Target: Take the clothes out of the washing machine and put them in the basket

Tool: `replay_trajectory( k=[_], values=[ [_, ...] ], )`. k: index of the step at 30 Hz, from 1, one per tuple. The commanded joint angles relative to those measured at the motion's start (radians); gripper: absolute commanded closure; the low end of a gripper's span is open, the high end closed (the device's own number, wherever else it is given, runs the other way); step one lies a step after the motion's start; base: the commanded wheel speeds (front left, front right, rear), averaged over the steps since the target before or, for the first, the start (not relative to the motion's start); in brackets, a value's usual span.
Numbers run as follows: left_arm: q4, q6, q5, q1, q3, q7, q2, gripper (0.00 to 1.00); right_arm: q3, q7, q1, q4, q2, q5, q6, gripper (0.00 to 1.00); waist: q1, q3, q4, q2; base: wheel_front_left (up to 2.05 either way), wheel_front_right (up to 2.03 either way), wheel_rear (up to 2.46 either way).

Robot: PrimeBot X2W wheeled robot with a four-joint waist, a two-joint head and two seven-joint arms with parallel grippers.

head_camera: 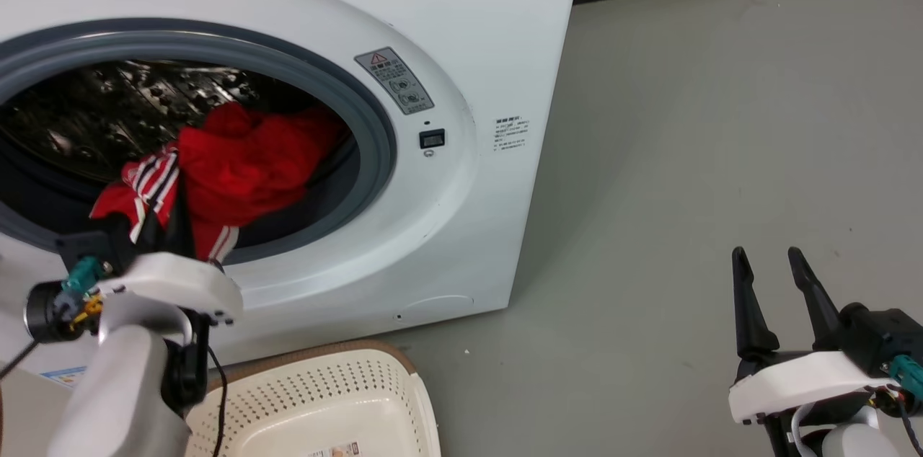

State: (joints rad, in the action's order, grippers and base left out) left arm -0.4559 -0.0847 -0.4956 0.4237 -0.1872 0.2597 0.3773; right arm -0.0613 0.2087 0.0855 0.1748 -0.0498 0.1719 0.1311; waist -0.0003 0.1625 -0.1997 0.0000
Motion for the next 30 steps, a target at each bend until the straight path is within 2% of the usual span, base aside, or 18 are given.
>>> replay_trajectory(
  k=[1, 18, 24, 30],
  values=[
    [0.026, -0.006, 0.003, -0.029, -0.003, 0.005, -0.003, 1.0, -0.003, -0.006, -0.016, -0.005, -0.001, -0.005, -0.001, 0.0, 0.0003, -0.026, 0.015, 0.0, 0.0, 0.0, 0.0],
    [0.426, -0.134, -0.001, -0.44, -0.087, -0.128, -0.046, 1.0, -0.022, -0.076, -0.133, -0.084, -0.001, -0.021, -0.001, 0.0, 0.0003, -0.154, 0.057, 0.0, 0.0, 0.0, 0.0],
    [0.423, -0.15, -0.037, -0.569, -0.111, -0.167, -0.059, 1.0, -0.013, -0.092, -0.152, -0.111, -0.001, -0.009, -0.001, 0.0, 0.0003, -0.147, 0.063, 0.0, 0.0, 0.0, 0.0],
    [0.343, -0.131, -0.081, -0.623, -0.126, -0.171, -0.092, 1.0, -0.017, -0.098, -0.144, -0.119, -0.001, -0.004, -0.001, 0.0, 0.0003, -0.117, 0.062, 0.0, 0.0, 0.0, 0.0]
  ],
)
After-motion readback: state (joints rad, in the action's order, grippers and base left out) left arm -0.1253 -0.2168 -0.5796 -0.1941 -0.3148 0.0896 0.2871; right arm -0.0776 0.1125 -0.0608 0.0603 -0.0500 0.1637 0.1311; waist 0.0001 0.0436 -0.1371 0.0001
